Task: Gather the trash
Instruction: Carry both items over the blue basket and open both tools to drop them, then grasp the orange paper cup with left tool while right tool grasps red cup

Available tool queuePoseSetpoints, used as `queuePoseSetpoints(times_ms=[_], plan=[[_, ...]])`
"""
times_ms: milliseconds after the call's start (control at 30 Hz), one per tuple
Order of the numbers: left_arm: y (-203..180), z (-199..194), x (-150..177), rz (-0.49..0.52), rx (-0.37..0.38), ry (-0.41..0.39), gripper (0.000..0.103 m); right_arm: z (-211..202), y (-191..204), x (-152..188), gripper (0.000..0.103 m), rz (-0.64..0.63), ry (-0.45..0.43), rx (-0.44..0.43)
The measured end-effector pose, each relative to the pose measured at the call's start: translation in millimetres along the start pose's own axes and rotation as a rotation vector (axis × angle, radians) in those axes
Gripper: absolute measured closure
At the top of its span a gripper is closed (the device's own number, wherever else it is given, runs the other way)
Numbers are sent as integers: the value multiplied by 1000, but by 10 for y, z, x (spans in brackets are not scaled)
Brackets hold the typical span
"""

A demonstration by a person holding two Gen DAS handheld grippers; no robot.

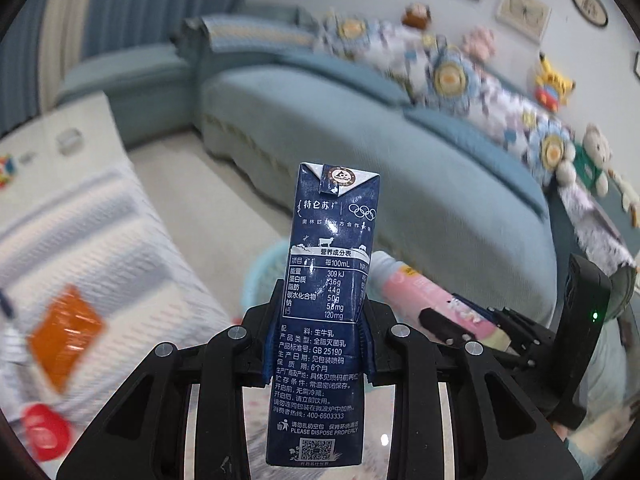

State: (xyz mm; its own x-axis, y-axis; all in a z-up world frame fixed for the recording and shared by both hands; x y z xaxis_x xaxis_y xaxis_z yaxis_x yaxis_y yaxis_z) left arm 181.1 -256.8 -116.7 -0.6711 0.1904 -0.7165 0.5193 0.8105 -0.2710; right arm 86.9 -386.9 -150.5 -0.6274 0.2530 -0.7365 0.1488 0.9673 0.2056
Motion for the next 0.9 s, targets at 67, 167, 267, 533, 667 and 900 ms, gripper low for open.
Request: queuePoseSetpoints(times_ms=[67,167,267,533,667,900], plan=[[-25,337,166,0,16,68,73,209,-189,226,57,41,55,20],[-31,687,382,-10,29,144,73,421,-370,482,57,87,118,32],[11,873,515,-6,42,186,72,583,-404,555,57,114,150,43],[177,472,359,-22,32,110,41,474,-273,452,54,153,123,6],[238,-102,191,-17,1,22,41,130,-104,213,55,135,59,-35],[372,-1325,104,-23,-97,-146,33,-636,652,-157,55,20,-69,-156]])
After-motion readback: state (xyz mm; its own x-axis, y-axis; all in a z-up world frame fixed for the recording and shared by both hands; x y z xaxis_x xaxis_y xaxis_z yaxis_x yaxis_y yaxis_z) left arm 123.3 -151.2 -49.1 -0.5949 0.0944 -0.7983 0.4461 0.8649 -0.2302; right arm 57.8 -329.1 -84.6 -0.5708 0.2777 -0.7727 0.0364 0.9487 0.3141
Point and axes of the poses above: each gripper's, at about its wrist camera, not at the fingertips, and z roughly the way its jaws point, y to its left, x to its underside, the point moved 8 cm from there along z, roughly the way its jaws point, and after that the axes turned 4 degrees about -y, right-handed, at the moved point
